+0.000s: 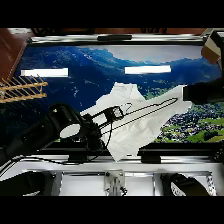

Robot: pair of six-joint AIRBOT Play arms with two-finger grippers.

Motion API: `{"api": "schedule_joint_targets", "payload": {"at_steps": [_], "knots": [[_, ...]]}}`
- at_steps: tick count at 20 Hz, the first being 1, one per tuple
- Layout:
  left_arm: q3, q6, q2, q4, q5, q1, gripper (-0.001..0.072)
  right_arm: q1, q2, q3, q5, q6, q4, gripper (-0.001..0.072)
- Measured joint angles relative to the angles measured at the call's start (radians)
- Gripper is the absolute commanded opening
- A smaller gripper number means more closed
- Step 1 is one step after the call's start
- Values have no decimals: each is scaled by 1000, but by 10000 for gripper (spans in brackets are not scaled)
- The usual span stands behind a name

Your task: Fold the shirts.

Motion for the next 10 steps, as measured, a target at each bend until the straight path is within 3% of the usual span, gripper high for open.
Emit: {"api": "schedule_joint_targets", "payload": {"at_steps": [7, 10], "knots": [[0, 45, -4, 13, 41, -97, 36, 24, 79, 0, -20, -25, 195, 64], [0, 8, -5, 14, 46, -110, 36, 96, 104, 0, -47, -24, 241, 64]]}}
